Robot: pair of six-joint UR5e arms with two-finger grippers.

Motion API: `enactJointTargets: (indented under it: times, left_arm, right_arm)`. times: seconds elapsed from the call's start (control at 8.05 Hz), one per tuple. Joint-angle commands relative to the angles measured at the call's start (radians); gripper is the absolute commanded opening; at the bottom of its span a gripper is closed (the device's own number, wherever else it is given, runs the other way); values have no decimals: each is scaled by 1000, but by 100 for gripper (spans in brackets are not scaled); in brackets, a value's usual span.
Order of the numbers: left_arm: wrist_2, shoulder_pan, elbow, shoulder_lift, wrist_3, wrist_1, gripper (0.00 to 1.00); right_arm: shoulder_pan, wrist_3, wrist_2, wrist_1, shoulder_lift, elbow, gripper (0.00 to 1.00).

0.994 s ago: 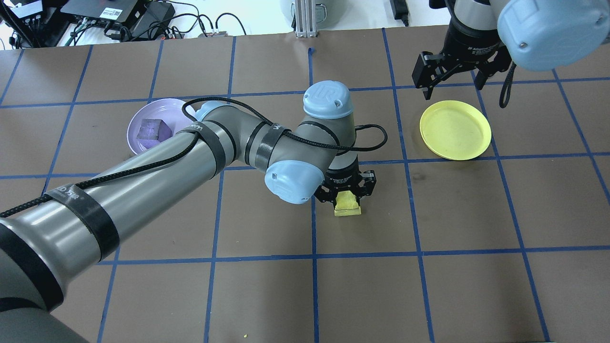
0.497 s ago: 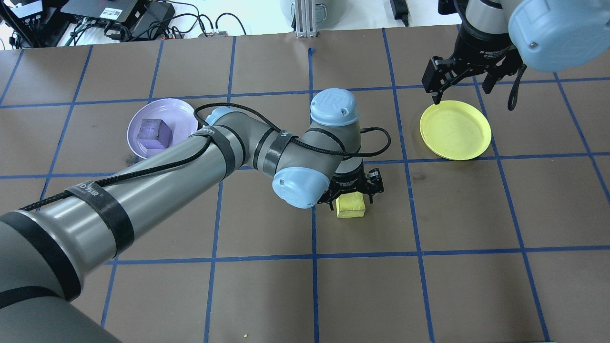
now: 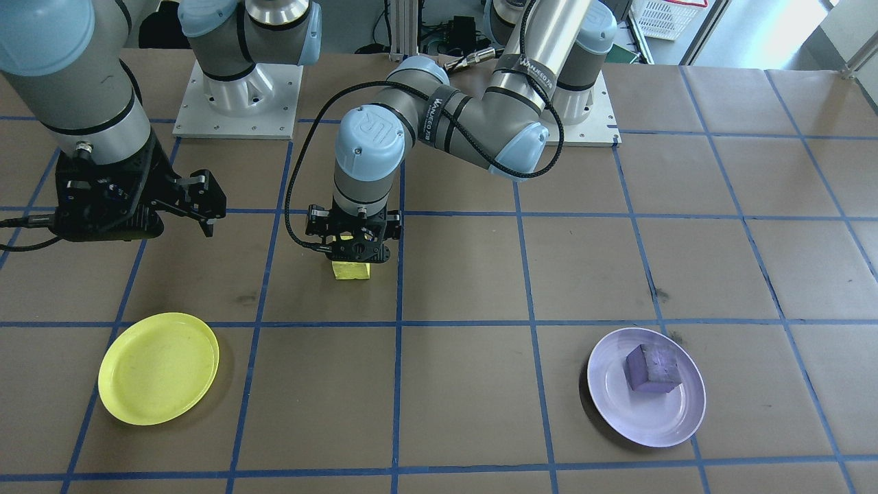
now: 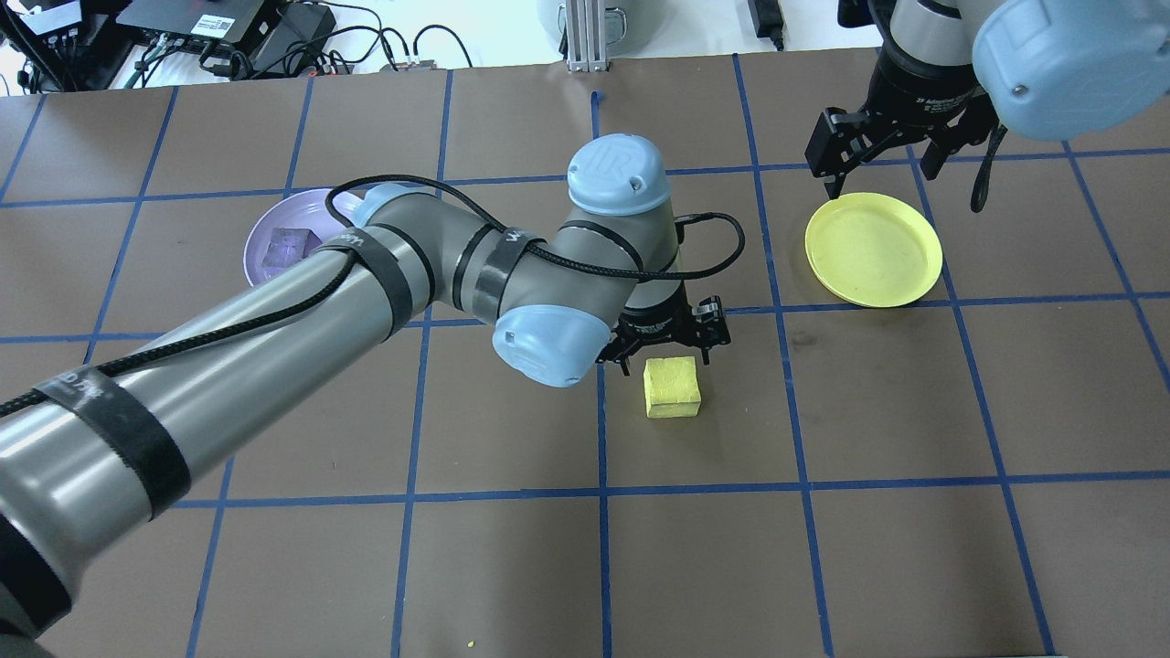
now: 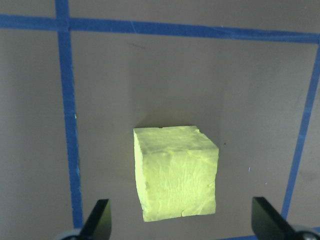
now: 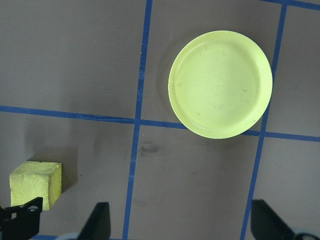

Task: Sort blocks by color into plates

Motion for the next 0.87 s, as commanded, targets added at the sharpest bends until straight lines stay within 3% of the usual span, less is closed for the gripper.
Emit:
enactJointTargets:
  times: [0.0,0.12,0.25,0.37,0.5,0.75]
  left_arm:
    - [11,129,-4,96,156,-31,100]
    - [12,206,-2,158,269,-91,100]
    - [58,290,9,230,390,-184,100]
    - [141,376,10,284,478,-255,100]
    - [155,445,21,317,493,-363,100]
    - [157,493,145,355,493,-523,100]
  right_arm:
    - [8,10,27,15,2,3,100]
    - [10,8,29,33,1,18,100]
    - [11,8,33,32,2,23,100]
    - [15,20,99,34,2,23,100]
    - [18,63,142,35,8,25,100]
    - [115,155,147,34,50,26,100]
